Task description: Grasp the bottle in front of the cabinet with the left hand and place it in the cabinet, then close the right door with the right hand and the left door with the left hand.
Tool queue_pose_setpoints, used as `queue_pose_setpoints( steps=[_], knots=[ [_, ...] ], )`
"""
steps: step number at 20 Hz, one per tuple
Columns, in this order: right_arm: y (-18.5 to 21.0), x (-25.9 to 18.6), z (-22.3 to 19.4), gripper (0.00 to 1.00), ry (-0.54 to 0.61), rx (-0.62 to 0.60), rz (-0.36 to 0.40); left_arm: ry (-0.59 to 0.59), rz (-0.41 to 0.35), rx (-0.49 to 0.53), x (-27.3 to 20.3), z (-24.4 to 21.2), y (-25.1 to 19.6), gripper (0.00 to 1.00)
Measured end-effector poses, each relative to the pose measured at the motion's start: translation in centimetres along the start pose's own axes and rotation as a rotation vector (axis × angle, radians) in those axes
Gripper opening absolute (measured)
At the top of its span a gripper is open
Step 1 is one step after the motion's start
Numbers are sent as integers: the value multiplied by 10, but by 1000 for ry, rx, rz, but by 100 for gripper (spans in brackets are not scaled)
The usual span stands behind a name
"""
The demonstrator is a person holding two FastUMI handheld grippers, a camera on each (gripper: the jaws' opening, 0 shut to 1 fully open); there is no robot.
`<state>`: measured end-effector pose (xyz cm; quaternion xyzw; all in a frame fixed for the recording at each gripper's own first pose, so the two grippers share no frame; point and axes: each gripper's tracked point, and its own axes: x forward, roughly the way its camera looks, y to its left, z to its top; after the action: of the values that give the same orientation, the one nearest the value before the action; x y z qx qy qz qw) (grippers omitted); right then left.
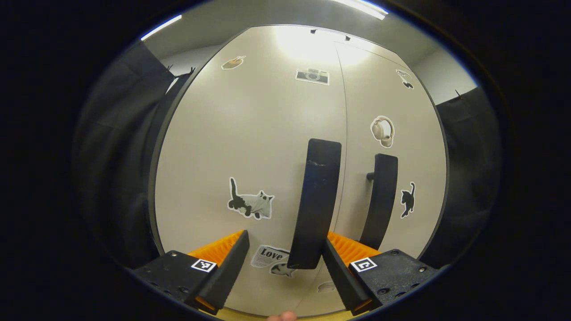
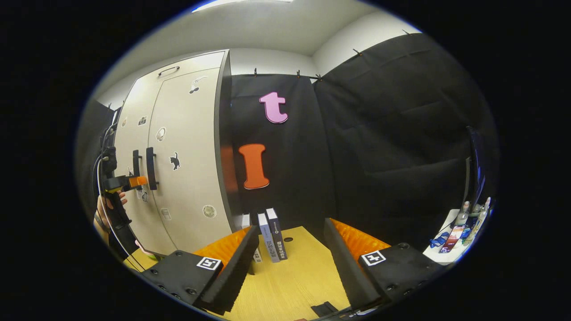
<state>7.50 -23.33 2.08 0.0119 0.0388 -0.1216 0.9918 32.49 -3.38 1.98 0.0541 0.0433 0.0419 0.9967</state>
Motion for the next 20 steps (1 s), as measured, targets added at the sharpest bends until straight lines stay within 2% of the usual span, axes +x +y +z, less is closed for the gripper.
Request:
queue_pose_setpoints(
  steps=[3,6,11,12,13,14,17,18,19,20],
  knots=[
    [4,-1,-3,98,6,-13,18,-6,-3,53,-1,1,0,94],
    [16,-1,-7,98,24,-19,55,-22,1,38,-13,8,2,94],
    [45,-2,-7,98,30,-12,139,-50,-6,-8,-72,18,6,94],
    [52,-3,-7,98,29,-12,159,-59,1,-5,-85,20,10,91],
    [59,-3,-6,89,26,-14,180,-66,11,0,-99,21,14,94],
    [67,-3,-5,98,23,-18,199,-70,21,4,-113,22,19,94],
    [86,-7,-6,98,19,-38,252,-70,44,-11,-154,16,30,94],
    [94,-8,-7,89,20,-40,268,-65,48,-14,-165,13,33,94],
    [101,-10,-9,98,22,-38,287,-58,56,-13,-176,7,37,94],
    [109,-12,-11,98,26,-33,309,-58,67,-11,-187,3,41,94]
  ],
)
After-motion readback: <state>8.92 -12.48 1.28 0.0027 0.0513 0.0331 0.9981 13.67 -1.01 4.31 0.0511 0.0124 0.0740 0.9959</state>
